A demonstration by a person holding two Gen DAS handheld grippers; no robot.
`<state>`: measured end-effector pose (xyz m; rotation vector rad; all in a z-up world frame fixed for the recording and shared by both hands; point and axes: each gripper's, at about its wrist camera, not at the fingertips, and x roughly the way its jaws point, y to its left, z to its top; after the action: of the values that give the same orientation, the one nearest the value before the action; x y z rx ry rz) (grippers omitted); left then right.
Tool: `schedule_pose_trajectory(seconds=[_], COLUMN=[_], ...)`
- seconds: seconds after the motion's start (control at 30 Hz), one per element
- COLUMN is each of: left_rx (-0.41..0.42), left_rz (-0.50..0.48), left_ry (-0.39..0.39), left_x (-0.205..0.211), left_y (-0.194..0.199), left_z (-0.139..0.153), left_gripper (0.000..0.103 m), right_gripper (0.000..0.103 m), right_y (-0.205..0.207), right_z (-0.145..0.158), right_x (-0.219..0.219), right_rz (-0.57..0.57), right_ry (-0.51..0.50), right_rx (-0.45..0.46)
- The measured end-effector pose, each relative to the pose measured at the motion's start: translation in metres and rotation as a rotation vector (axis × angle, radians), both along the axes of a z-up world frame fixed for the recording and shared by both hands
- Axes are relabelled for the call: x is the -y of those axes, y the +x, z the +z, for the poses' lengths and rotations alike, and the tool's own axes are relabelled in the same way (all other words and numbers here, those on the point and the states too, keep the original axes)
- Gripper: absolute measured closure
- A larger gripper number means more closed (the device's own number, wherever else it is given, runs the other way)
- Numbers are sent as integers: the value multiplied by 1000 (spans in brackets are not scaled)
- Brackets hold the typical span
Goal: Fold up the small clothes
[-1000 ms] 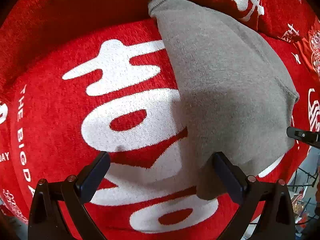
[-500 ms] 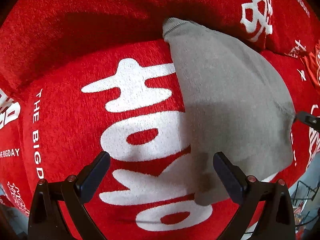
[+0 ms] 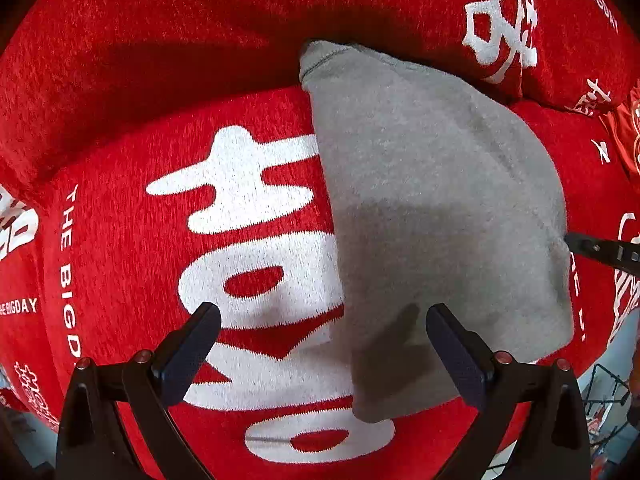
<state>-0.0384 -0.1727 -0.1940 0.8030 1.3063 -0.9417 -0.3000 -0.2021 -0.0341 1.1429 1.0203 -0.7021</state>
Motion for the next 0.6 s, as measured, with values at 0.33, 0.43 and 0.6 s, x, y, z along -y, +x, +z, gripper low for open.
schedule_pose_trajectory(seconds=[0.33, 0.43, 0.6], left_rx=[-7, -9, -8], left_rz=[4, -3, -1], left_ry=[-3, -1, 15], left_x=[5, 10, 13], left_y=[-1, -5, -6], left_z=[1, -1, -4], left_gripper=[0, 0, 0], right_gripper=[90, 90, 90], right_y=[-30, -28, -27], right_z=[-7, -9, -10], right_x=[-3, -2, -1], right_rz=[-60, -58, -51], right_ry=[67, 71, 75], right_rx=[8, 6, 8])
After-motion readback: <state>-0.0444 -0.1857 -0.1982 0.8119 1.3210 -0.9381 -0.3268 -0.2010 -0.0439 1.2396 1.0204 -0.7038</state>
